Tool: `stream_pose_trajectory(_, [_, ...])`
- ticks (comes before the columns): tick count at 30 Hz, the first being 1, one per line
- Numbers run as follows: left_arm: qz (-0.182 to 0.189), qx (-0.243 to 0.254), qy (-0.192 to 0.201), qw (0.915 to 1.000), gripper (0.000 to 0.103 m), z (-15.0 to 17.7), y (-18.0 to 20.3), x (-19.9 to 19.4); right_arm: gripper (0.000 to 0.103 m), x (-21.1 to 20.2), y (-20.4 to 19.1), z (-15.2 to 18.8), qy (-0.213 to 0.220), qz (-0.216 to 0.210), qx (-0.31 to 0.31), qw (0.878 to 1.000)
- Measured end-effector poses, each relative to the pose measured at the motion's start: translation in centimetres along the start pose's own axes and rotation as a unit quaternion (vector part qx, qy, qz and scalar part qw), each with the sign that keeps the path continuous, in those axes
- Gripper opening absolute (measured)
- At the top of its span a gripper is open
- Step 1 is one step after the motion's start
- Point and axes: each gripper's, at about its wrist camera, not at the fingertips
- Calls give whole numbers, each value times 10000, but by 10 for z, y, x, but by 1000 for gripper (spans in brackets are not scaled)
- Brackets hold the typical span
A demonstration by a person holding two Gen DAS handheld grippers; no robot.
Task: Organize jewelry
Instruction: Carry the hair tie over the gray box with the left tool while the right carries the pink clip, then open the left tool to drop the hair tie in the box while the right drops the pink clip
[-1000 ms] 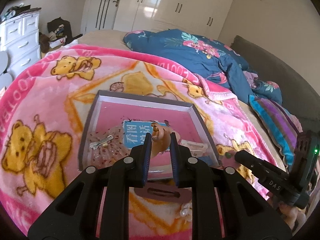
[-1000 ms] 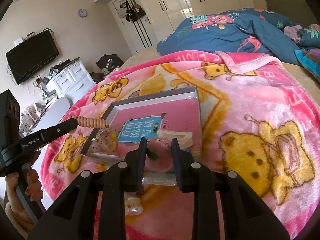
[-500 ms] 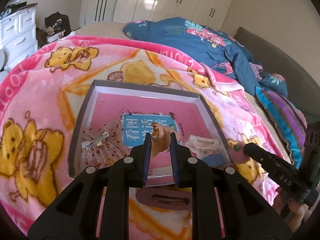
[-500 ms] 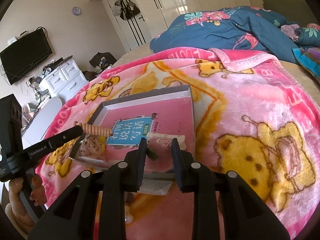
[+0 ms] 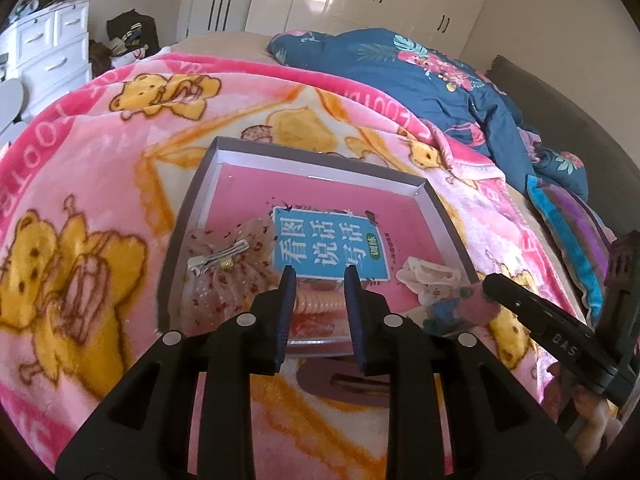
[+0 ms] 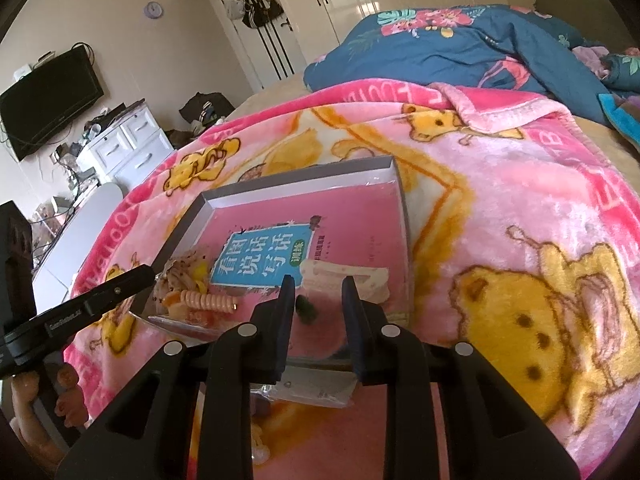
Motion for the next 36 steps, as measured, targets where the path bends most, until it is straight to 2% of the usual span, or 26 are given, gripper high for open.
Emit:
stream_pose_trajectory(3, [-13,-20,16,10000,17,1,-2,-5,24,-2,-1,-1,34,-29,44,10000])
stream_pose_trajectory(7, [-9,-58,88,9999,18,1,-2,-15,33,-14,2,-1,135,-28,86,9999])
stream_pose_trajectory(15, [32,-82,223,9997,21,-2,2,-34,39,-44,8,-3,305,-25,162,9994])
stream_pose_trajectory(22, [63,-43,323,9994,29,-4,8,-51,46,-68,4,-5,498,-50,69,9987])
stream_pose_trajectory(27, [64,-48,376,9993,36,-5,11,-61,57,-82,1,-7,615,-85,36,9981])
stream_pose_trajectory(31, [35,-15,466,9989,46,-6,14,-72,64,-92,-3,-9,701,-123,6,9975])
stream_pose_trajectory(36, [16,-14,568,9984,59,-7,16,-84,77,-104,-7,-11,812,-177,15,9965])
Point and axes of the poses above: each gripper's, at about its wrist camera, not at the fingertips, and x roughly the way its jaws point, y to its right, z to its underside, and after that the axes turned 8 degrees about y, right-handed
